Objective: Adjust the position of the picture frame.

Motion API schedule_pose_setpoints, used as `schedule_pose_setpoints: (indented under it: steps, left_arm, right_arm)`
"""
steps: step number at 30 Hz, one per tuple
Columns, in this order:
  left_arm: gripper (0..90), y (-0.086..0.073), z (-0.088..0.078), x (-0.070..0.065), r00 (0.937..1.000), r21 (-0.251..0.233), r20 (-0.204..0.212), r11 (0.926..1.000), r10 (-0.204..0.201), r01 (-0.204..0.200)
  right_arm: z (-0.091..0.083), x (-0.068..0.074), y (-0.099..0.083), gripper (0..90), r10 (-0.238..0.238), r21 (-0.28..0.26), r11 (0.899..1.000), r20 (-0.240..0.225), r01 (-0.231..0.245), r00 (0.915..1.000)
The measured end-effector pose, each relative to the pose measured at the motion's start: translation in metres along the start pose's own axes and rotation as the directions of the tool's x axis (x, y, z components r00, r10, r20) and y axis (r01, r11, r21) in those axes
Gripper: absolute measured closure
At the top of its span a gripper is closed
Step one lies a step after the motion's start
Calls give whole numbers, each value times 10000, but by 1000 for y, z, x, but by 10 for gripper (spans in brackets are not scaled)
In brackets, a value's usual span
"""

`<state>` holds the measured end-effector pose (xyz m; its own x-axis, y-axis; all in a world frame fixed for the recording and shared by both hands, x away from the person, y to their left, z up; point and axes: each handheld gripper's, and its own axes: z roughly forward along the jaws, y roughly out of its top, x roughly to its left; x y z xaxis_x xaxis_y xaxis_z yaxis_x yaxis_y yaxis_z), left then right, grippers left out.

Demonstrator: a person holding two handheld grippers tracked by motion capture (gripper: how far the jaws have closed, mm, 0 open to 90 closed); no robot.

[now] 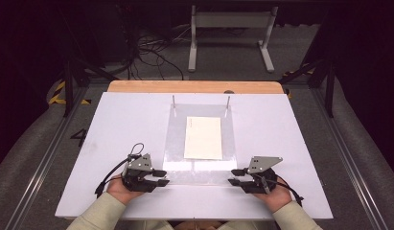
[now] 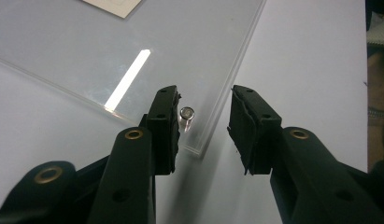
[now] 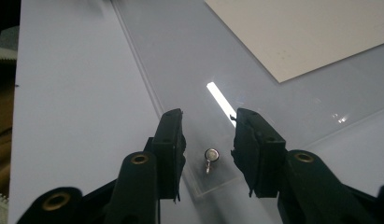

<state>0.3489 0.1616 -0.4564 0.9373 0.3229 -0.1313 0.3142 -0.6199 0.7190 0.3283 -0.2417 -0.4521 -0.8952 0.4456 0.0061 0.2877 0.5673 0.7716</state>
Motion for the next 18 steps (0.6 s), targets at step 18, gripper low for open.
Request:
schedule_pose_setpoints:
  steps: [18]
  left_arm:
    - [824, -1, 2, 0, 9993, 61, -360, 9999, 111, -109]
  right_arm:
    - [1, 3, -2, 825, -314, 191, 9993, 162, 311, 9994]
